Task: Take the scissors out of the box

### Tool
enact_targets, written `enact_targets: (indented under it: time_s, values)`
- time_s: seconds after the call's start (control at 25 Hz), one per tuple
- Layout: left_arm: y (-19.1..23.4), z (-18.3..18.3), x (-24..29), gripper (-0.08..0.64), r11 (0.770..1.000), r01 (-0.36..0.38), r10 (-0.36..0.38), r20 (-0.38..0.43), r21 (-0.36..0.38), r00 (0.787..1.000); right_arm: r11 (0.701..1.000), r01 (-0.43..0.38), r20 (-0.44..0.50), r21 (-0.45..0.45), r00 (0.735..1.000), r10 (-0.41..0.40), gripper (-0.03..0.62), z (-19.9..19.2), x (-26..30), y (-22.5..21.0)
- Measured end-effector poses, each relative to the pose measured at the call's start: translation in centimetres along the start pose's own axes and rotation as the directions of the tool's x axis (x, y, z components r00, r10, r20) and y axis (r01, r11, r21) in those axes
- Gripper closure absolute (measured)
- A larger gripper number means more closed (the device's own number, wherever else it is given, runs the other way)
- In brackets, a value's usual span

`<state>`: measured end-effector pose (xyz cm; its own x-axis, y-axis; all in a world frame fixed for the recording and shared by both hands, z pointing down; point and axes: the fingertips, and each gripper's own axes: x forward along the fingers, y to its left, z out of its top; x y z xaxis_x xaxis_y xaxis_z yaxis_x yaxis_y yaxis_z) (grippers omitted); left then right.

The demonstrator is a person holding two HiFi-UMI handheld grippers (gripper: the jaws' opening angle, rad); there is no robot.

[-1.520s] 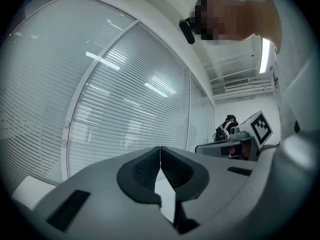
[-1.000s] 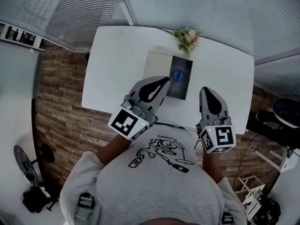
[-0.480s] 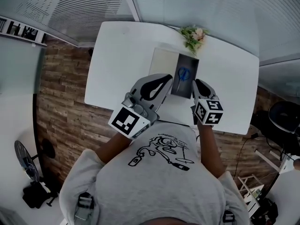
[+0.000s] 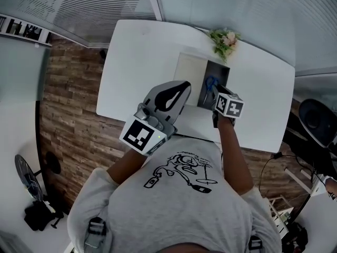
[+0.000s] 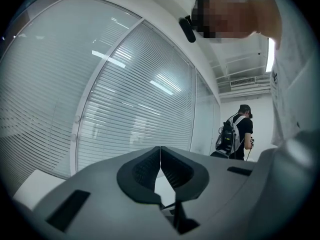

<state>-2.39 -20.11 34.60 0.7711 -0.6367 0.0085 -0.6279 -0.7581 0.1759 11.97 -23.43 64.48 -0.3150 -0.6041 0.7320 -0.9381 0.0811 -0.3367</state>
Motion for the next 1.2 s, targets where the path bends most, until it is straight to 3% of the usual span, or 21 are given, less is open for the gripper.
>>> enact_targets:
  time_s: [0.52,0.96,1.2]
  values:
    - [2.5,-0.4,-1.1,0.540,1.000,-0.004,0.004,-0.009,-0.025,1.000,0.985,0.168,-0.143,0.039,0.977,-0.160,0.454,-1.5,6.5,-2.9]
    - [4.2,-0.4,-1.7,0.540,0.999,-0.012,0.012,-0.003,-0.045,1.000,0.952,0.302,-0.287,0.042,0.917,-0.278,0.453,-2.3,8.4,-4.9]
    - [4.9,-0.6,-2.1,0.540,0.998,-0.020,0.021,0.004,-0.062,1.000,0.937,0.325,-0.371,0.125,0.892,-0.259,0.454,-4.1,9.6,-5.5]
